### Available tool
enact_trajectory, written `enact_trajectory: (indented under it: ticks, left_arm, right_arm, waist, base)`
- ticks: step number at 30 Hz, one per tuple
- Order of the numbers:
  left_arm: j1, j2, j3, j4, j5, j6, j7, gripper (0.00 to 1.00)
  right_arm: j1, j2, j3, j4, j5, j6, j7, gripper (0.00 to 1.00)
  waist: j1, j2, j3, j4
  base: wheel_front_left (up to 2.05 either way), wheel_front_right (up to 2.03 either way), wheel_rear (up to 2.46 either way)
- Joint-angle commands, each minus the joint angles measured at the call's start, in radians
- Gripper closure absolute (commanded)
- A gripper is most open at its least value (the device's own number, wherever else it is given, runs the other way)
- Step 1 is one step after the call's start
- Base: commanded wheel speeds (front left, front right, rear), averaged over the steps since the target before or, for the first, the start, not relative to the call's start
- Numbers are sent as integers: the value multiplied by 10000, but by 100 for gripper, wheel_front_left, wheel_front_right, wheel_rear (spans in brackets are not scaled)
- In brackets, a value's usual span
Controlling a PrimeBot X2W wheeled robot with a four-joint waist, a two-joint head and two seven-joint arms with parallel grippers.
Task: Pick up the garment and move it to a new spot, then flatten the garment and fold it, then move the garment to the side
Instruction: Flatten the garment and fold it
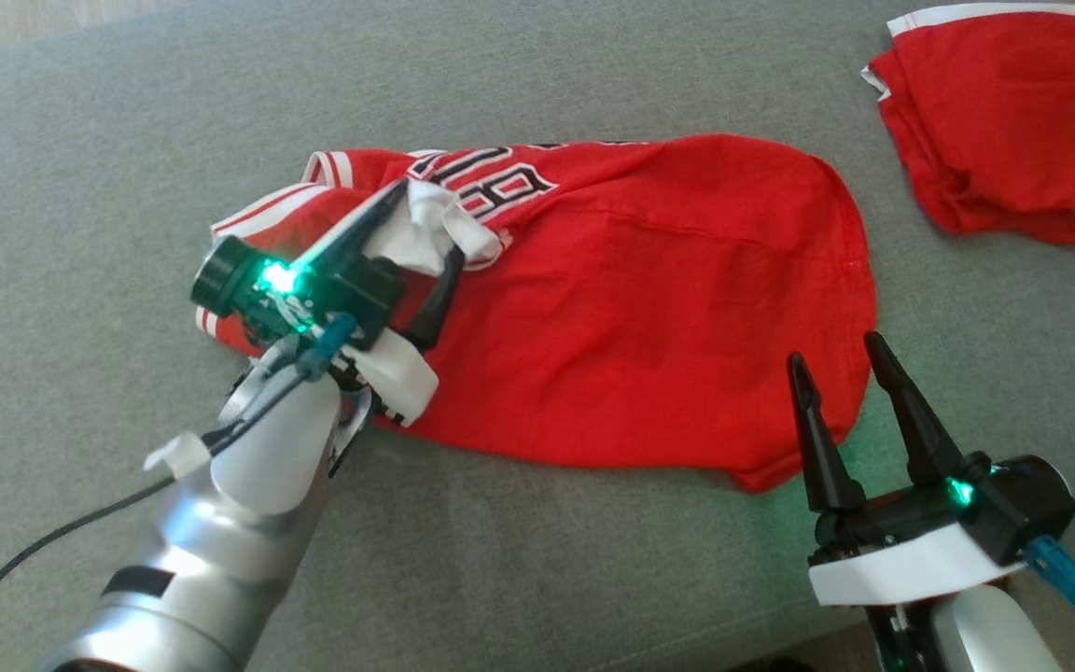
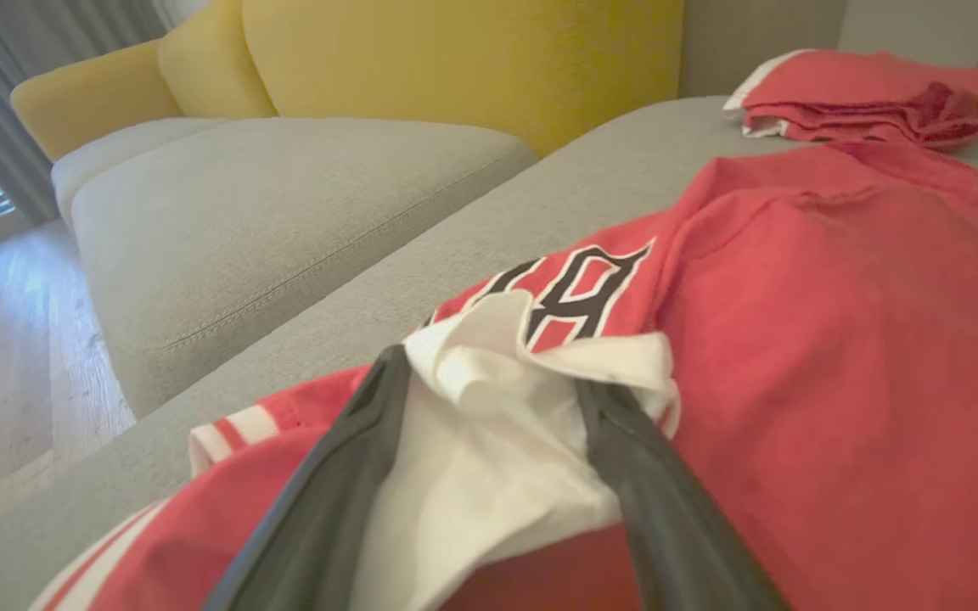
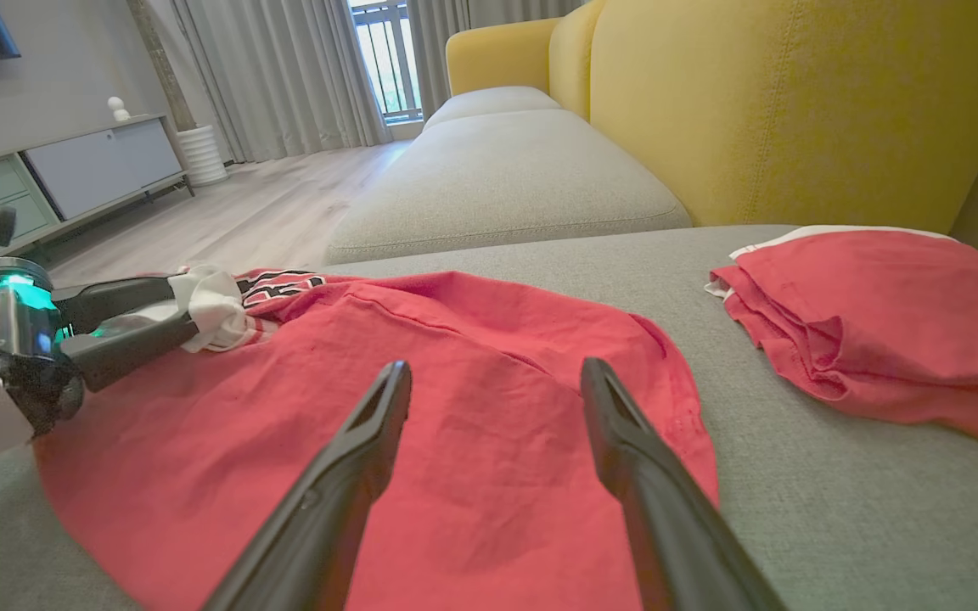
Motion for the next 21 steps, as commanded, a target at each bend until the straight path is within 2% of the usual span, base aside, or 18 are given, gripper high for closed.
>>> enact_trajectory:
  ticks: [1, 10, 15, 21]
  left_arm:
    - [-468, 267, 119, -227, 124, -22, -95, 0]
    - [-177, 524, 11, -1241, 158, 216, -95, 0]
    - [1086, 598, 71, -3230, -82, 516, -95, 0]
    - [3015, 513, -148, -4550, -411, 611, -95, 0]
  right_arm:
    - [-253, -88, 214, -288, -38, 67, -107, 0]
    - [-88, -42, 148, -249, -50, 67, -107, 0]
    - [118, -9, 76, -234, -70, 67, -107, 0]
    - [288, -16, 18, -245, -50, 67, -107, 0]
  waist:
    - [1, 0, -9, 21]
    - [1, 0, -234, 101]
    - [1, 0, -503, 140]
    - [1, 0, -695, 215]
  base:
    - [0, 0, 0]
    - [0, 0, 0]
    - [0, 0, 0]
    - [0, 0, 0]
